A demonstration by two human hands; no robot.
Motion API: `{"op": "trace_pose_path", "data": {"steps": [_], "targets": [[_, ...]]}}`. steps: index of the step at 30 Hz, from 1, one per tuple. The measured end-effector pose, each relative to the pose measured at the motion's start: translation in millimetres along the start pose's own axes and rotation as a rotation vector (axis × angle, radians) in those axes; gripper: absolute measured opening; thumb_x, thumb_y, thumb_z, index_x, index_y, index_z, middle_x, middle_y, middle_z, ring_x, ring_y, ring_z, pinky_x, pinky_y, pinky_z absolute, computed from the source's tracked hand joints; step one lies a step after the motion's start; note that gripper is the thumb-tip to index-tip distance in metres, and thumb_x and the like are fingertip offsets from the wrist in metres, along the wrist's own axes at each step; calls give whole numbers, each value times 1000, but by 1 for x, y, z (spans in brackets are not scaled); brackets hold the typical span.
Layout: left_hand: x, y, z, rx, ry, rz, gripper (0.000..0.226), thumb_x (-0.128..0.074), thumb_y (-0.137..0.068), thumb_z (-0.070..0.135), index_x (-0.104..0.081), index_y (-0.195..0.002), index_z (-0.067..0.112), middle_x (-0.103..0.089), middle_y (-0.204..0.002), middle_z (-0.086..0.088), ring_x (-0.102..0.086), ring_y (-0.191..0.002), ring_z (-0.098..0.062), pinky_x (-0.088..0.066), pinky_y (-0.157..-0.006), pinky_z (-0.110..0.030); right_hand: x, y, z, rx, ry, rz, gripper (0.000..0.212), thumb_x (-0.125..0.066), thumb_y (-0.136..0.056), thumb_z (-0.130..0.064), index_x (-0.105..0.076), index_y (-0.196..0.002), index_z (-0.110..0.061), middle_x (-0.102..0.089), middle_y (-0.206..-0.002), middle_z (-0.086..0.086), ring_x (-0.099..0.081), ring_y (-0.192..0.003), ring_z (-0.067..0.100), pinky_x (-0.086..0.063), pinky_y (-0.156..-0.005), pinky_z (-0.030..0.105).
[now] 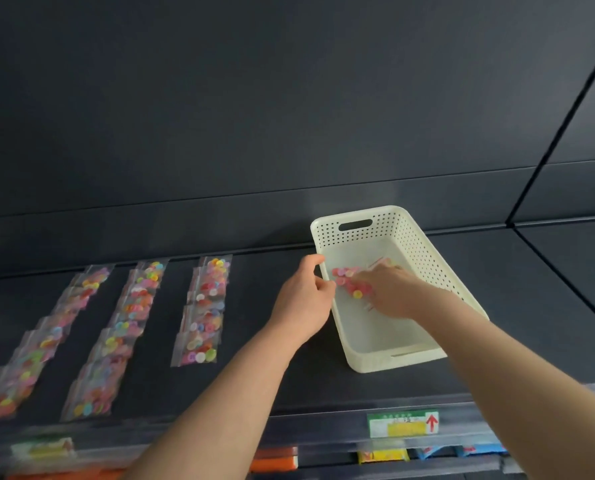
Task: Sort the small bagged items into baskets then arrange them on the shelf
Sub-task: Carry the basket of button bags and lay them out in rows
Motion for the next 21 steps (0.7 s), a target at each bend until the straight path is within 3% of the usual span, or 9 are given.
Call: {"op": "trace_pose_path", "data": {"steps": [3, 6, 9, 12, 14, 16, 18, 21], "targets": [[-1, 1, 0, 26, 53, 7, 43, -51, -97, 29, -39, -138, 36, -65, -96, 10, -65, -92, -13, -57, -86, -45, 10, 8, 0, -52, -4, 115, 28, -46, -97, -18, -56, -123, -23, -57, -118, -1, -58, -107, 23, -48, -95, 34], [0, 3, 1, 55, 87, 7, 49, -55, -97, 30, -36, -142, 31, -64, -97, 11, -65, -96, -13, -55, -90, -45, 19, -6, 6, -144, -145, 334, 30, -49, -95, -17, -56, -122, -27, -56, -120, 2, -56, -105, 20, -51, -87, 34], [2, 4, -2, 74, 88, 13, 60, -59, -94, 34, -31, -147, 27, -64, -100, 12, -64, -99, -14, -54, -92, -44, 13, -24, -1, -114, -90, 216, 36, -52, -95, -22, -50, -130, -31, -49, -123, 5, -47, -111, 22, -47, -89, 35], [7, 5, -7, 82, 85, 19, 66, -62, -91, 36, -30, -147, 26, -65, -105, 12, -63, -101, -14, -54, -93, -43, 9, -32, -4, -127, -8, 233, 21, -58, -92, -36, -60, -110, -27, -44, -100, 1, -44, -98, 20, -42, -81, 34], [12, 5, -9, 90, 84, 35, 65, -62, -91, 35, -30, -147, 26, -64, -108, 12, -63, -103, -15, -54, -93, -44, 12, -31, 0, -136, -31, 284, 18, -57, -92, -39, -61, -102, -24, -49, -96, -2, -49, -98, 18, -45, -83, 33], [16, 4, -12, 96, 89, 50, 63, -62, -91, 33, -32, -146, 26, -64, -108, 12, -63, -104, -16, -54, -93, -44, 20, -27, 4, -186, -146, 381, 14, -50, -95, -29, -60, -99, -20, -58, -86, -3, -56, -85, 17, -50, -72, 32], [20, 4, -13, 99, 105, 51, 57, -62, -92, 32, -37, -142, 26, -64, -109, 11, -63, -104, -15, -54, -94, -43, 32, -20, 3, -215, -306, 477, 14, -45, -93, -24, -58, -91, -19, -56, -71, -4, -56, -68, 18, -44, -58, 26], [27, 4, -12, 87, 180, 55, 38, -61, -94, 32, -53, -129, 21, -64, -109, 9, -63, -101, -12, -55, -92, -39, 53, 0, -18, -127, -633, 541, 16, -61, -88, -36, -55, -93, -21, -61, -73, -6, -58, -65, 14, -44, -59, 28]]}}
Point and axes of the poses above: each hand's wrist, its own y-axis away from the middle knuckle, its own x-axis out of the back of the hand, z = x × y, the point moved 3 cm from there along -y, towards the middle knuckle
